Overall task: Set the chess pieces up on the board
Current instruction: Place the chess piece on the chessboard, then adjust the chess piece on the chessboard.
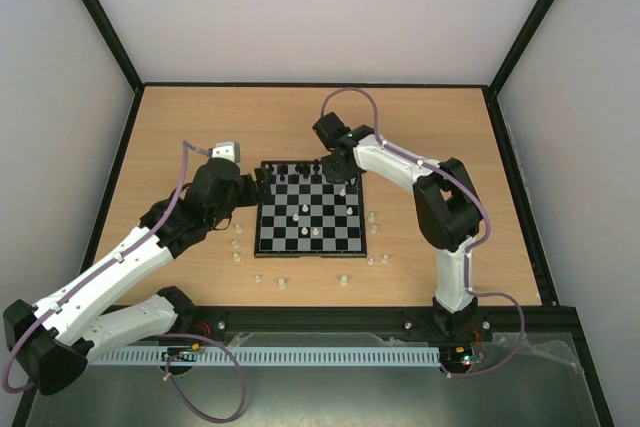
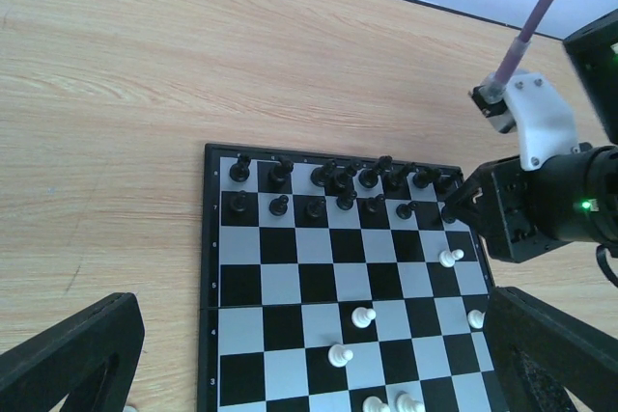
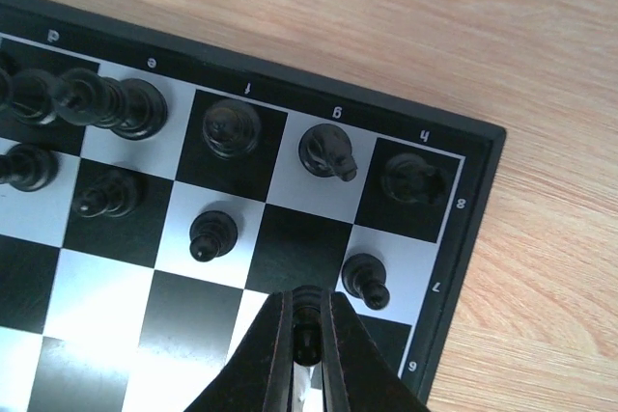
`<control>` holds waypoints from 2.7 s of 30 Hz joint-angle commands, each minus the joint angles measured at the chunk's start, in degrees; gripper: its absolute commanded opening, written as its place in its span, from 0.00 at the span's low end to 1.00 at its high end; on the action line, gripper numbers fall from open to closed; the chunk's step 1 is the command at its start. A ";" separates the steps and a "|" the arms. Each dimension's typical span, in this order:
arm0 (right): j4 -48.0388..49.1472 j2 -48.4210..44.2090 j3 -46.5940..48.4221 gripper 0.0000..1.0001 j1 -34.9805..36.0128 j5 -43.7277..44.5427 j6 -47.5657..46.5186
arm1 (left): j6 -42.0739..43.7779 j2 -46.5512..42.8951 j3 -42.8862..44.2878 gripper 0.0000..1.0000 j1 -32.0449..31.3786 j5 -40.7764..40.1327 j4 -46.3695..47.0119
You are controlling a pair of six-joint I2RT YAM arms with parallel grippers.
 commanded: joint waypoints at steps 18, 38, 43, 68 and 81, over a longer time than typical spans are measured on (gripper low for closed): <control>-0.95 5.81 2.10 0.04 -0.41 -0.89 -1.04 | 0.83 0.71 -0.42 0.99 -0.35 -0.71 0.43; -1.30 6.82 3.40 0.05 -0.76 -0.03 -1.31 | 0.85 0.94 -0.21 0.99 -0.35 -0.64 0.36; -1.28 6.53 3.16 0.08 -0.87 0.06 -1.27 | 0.90 0.90 -0.11 1.00 -0.35 -0.54 0.31; 1.62 -3.50 -4.66 0.27 -1.91 1.15 0.09 | 0.94 1.54 0.50 0.99 -0.44 0.24 0.58; 2.55 -1.96 -5.25 0.27 -3.13 0.09 -0.02 | 0.76 1.61 0.49 0.99 -0.61 0.34 0.59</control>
